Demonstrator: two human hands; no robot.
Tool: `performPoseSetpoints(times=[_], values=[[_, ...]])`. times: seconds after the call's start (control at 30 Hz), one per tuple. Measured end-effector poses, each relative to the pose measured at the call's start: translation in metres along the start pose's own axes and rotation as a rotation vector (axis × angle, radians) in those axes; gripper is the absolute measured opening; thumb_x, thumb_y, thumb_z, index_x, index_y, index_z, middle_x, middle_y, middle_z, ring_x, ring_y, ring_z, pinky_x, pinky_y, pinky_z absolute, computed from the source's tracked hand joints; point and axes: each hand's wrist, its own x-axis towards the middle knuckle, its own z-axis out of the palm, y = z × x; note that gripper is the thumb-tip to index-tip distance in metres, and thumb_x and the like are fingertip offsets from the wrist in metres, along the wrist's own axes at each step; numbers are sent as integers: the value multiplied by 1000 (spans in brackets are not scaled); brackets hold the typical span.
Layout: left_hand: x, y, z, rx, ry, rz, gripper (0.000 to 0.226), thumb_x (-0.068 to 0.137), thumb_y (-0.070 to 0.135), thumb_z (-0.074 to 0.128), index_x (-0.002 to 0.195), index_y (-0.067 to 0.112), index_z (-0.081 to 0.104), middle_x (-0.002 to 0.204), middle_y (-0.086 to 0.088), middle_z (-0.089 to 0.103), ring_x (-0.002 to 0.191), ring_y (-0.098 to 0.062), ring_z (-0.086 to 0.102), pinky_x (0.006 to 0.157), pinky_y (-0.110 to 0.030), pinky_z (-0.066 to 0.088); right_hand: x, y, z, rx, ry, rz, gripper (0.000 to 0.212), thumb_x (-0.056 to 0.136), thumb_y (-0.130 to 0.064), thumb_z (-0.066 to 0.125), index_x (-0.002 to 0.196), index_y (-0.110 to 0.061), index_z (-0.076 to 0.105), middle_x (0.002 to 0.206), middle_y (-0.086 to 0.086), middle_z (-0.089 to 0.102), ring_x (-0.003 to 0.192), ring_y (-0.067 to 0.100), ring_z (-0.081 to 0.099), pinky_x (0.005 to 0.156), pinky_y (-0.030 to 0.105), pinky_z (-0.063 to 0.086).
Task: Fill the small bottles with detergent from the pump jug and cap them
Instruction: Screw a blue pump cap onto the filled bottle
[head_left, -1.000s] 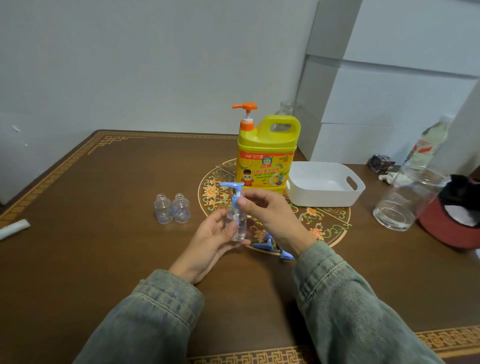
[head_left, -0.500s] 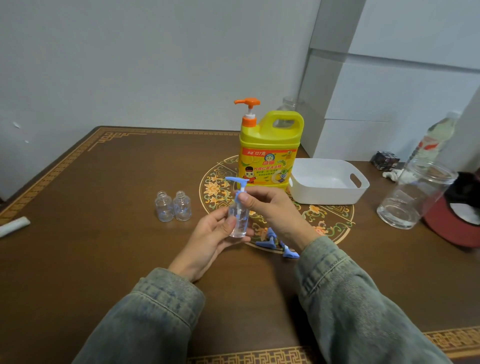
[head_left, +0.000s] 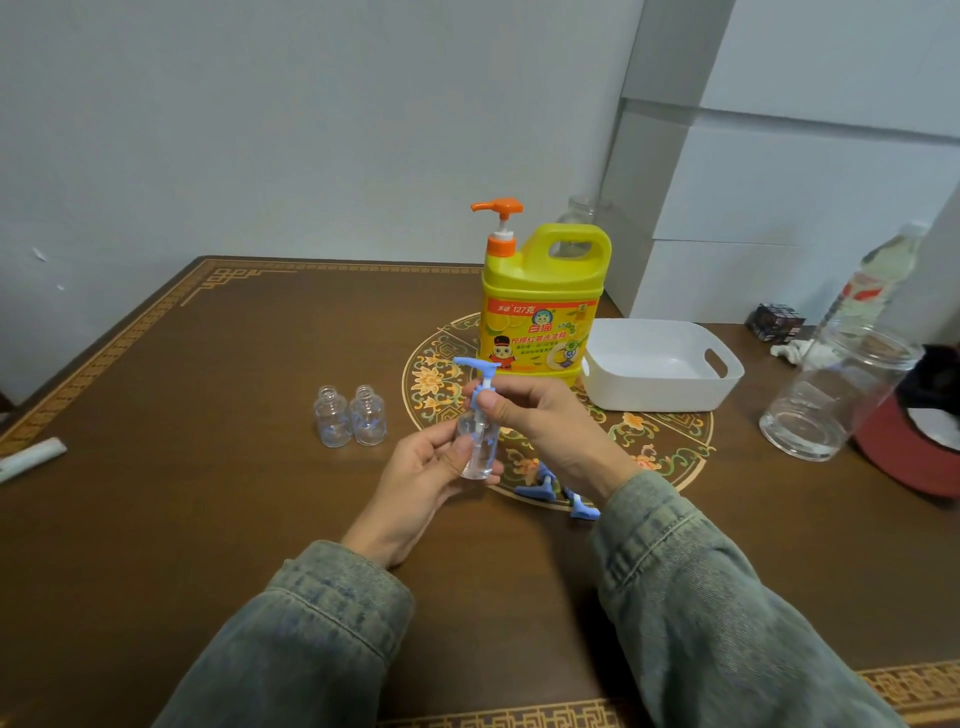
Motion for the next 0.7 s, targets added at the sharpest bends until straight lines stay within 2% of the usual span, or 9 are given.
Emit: performPoseSetpoints(times=[0.1, 0.2, 0.27, 0.37, 0.43, 0.53, 0.7], values=[[2, 1, 2, -79, -24, -2, 57, 85, 35, 67, 130, 2, 54, 120, -20, 65, 108, -28, 64, 94, -41, 53, 2, -5, -8, -63, 13, -45, 20, 91, -14, 63, 97, 5, 70, 95, 14, 71, 90, 7, 64, 89, 29, 51], [17, 19, 11, 14, 156, 35, 43, 91, 30, 57, 125, 4, 56, 123, -18, 65, 116, -27, 62, 97, -44, 51, 7, -20, -34, -93, 100, -111, 15, 92, -11, 63, 93, 3, 70, 93, 7, 67, 87, 9, 59, 82, 27, 49], [32, 38, 23, 146, 242, 120, 32, 90, 27, 55, 115, 8, 62, 114, -13, 68, 110, -24, 64, 84, -37, 56, 13, -37, -61, -152, 178, -154, 17, 93, -13, 62, 89, 1, 69, 86, 6, 63, 83, 10, 54, 76, 26, 45], [45, 63, 39, 231, 244, 249, 18, 95, 14, 52, 107, 9, 66, 107, -10, 70, 100, -22, 67, 72, -32, 56, 26, -53, -115, -188, 330, -173, 16, 92, -13, 63, 92, 1, 70, 84, 5, 63, 81, 8, 54, 75, 21, 43], [42, 69, 42, 209, 235, 296, 18, 94, 10, 51, 103, 7, 66, 103, -11, 71, 93, -21, 68, 70, -30, 56, 35, -57, -151, -247, 441, -159, 15, 91, -15, 65, 97, -4, 72, 87, 7, 66, 81, 11, 57, 75, 26, 46], [34, 57, 36, 147, 213, 294, 18, 85, 15, 55, 94, 6, 69, 93, -15, 71, 85, -23, 67, 62, -24, 55, 56, -44, -192, -350, 535, -101, 17, 91, -14, 64, 104, -7, 71, 95, 8, 72, 82, 10, 63, 74, 21, 51], [32, 33, 6, 242, 216, 257, 19, 76, 10, 58, 88, 13, 73, 85, -23, 69, 71, -28, 64, 57, -23, 53, 98, 6, -201, -519, 530, 24, 18, 87, -18, 68, 103, -8, 72, 98, 12, 73, 95, 25, 67, 92, 43, 51]])
